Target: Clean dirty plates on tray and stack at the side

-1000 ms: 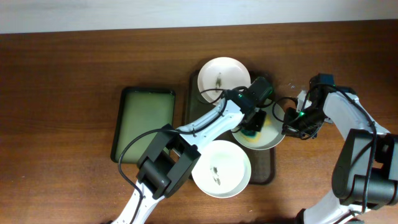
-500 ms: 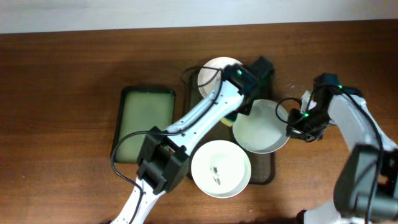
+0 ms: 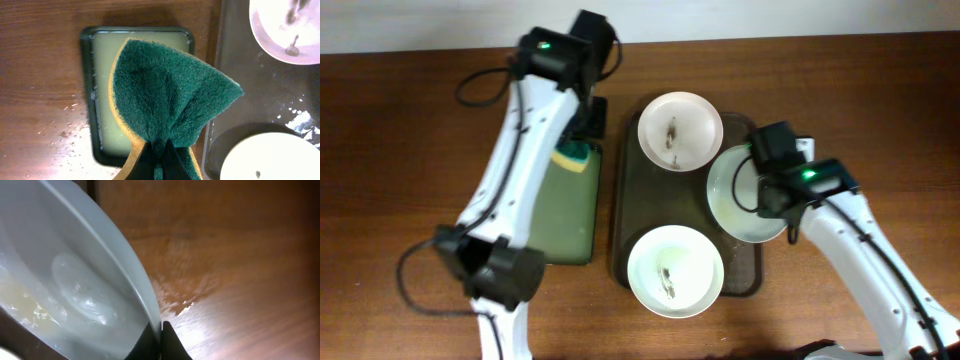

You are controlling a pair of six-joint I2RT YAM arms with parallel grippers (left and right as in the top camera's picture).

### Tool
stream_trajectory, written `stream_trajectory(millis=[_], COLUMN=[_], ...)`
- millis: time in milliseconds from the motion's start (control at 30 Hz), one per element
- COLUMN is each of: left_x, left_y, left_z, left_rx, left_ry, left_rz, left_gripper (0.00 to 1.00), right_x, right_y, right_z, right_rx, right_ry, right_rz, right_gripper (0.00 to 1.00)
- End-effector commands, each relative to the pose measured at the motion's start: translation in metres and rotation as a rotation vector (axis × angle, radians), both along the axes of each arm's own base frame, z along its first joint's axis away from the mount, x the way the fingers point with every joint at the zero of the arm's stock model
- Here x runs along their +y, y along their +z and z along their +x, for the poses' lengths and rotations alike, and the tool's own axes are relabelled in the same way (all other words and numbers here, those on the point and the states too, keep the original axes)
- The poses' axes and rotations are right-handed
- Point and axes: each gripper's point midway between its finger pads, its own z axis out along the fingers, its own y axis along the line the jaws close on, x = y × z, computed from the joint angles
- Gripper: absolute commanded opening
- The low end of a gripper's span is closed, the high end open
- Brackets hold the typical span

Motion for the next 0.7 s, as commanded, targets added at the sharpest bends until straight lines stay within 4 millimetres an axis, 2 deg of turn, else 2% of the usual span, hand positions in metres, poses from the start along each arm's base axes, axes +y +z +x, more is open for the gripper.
stream_trajectory(millis=[0,100,233,267,367,467,667], left_x=[0.030,0.052,0.058,0.060,0.065,0.066,0.065], left_y=[0.024,0.001,-0.056,-0.076,-0.124,-0.140,-0.135], left_z=[-0.032,-0.045,-0.052,-0.055,-0.057,-0.056,-0.040], left_rx=[-0.022,-0.012,-0.039,-0.039,-0.036,-0.052,-0.121], left_ry=[0.005,0.054,0.052,0.068,0.079,0.079,0.072], left_rz=[0.030,0.022,-0.155,-0.202,-0.250,-0.254,-0.260], left_gripper=[0.00,0.00,0.00,0.00,0.00,0.00,0.00], right_x=[0.001,0.012,0.029,0.035,0.048,0.055,0.054], right_y=[0.034,0.044,0.054,0.056,0.062,0.062,0.061], right_z=[0.009,0.011,0.011,0.010,0.009,0.006,0.004], right_rx=[-0.140,-0.181,-0.226,-0.237,-0.267,-0.269,-0.257], right_ry=[0.022,0.072,0.135,0.155,0.201,0.230,0.235], right_rz=[-0.195,-0.267,-0.320,-0.332,-0.363,-0.369,-0.375], right_gripper=[0.04,0.04,0.04,0.04,0.04,0.04,0.04])
